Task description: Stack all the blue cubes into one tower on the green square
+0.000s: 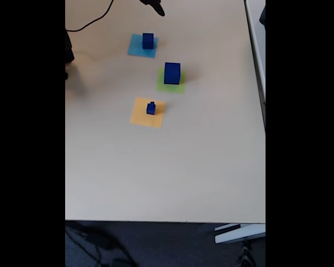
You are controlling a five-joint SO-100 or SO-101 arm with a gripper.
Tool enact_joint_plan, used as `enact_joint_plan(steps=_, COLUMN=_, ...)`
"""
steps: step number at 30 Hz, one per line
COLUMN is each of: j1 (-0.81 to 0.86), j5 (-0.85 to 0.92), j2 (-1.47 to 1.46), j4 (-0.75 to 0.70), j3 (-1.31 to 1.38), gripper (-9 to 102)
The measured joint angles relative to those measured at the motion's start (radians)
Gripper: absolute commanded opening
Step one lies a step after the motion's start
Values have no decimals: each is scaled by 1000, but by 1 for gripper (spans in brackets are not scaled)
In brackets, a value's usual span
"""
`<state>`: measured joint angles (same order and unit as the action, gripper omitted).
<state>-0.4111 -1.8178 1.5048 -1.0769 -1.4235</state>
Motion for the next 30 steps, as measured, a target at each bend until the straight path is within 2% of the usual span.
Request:
enact_joint_plan(steps=8, j1=-8, j5=-57, j2=-115, j4=-100, j3=117, gripper=31)
enact_joint_plan(steps=10, j1=-15, j5=-100, j2=-138, j4=-115, j3=132, gripper=41)
enact_joint_plan(steps=14, j1=-18, j5=-156, j2=-166, j4=-144, j3=163, gripper=46)
enact_joint_plan(steps=30, j1=-29, j5=-207, j2=-388, j4=-219, j3=284, gripper=46)
